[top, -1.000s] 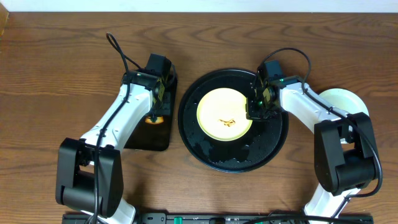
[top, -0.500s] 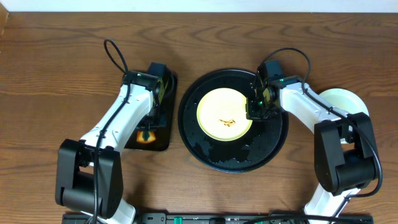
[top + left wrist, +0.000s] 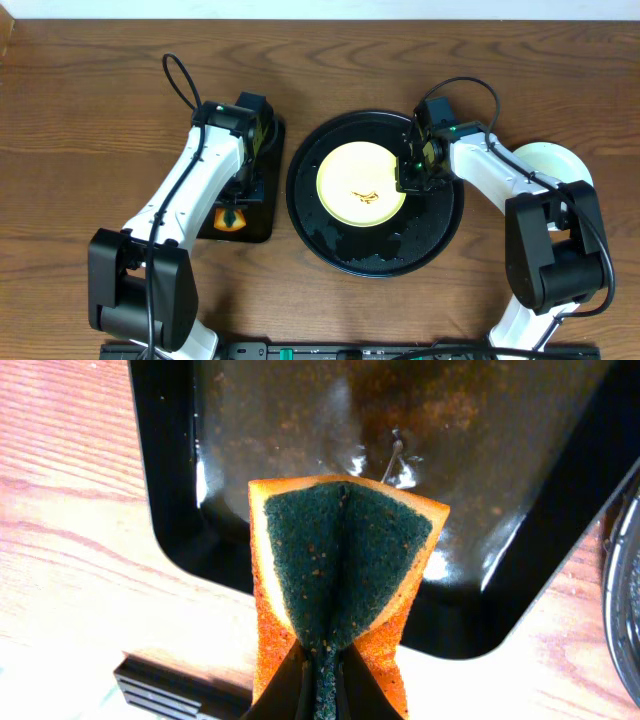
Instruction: Clean dirty plates on tray and stack at the side
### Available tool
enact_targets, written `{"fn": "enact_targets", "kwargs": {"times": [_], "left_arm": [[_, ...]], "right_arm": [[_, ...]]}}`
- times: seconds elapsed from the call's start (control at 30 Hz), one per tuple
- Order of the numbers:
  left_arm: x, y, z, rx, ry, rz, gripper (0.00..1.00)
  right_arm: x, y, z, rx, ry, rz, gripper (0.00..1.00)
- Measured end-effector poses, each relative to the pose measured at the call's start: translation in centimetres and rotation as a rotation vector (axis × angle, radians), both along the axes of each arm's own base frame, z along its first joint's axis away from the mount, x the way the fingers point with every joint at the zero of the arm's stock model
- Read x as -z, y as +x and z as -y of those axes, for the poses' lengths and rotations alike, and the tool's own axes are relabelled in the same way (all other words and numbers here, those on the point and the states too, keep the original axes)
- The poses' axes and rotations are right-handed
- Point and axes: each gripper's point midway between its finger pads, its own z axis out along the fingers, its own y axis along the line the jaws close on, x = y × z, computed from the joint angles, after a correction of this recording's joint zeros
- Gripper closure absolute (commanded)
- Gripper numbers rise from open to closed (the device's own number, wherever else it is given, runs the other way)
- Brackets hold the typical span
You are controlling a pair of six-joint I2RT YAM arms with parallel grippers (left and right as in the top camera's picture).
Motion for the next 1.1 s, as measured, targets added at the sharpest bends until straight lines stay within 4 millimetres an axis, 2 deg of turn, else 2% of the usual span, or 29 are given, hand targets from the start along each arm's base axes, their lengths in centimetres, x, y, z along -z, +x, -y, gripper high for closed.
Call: {"fn": "enact_targets", "kwargs": {"times": [0.3, 1.1], "left_arm": [[-0.60, -0.69, -0.19, 0.027, 0.005, -0.039, 0.93], [-0.60, -0.69, -0.20, 0.041, 0.003, -0.042, 0.93]], "right_arm": [[0.00, -0.03, 0.01, 0.000, -0.001, -0.001, 0.99], [0.00, -0.06, 0.02, 0.000, -0.001, -0.002, 0.99]]}}
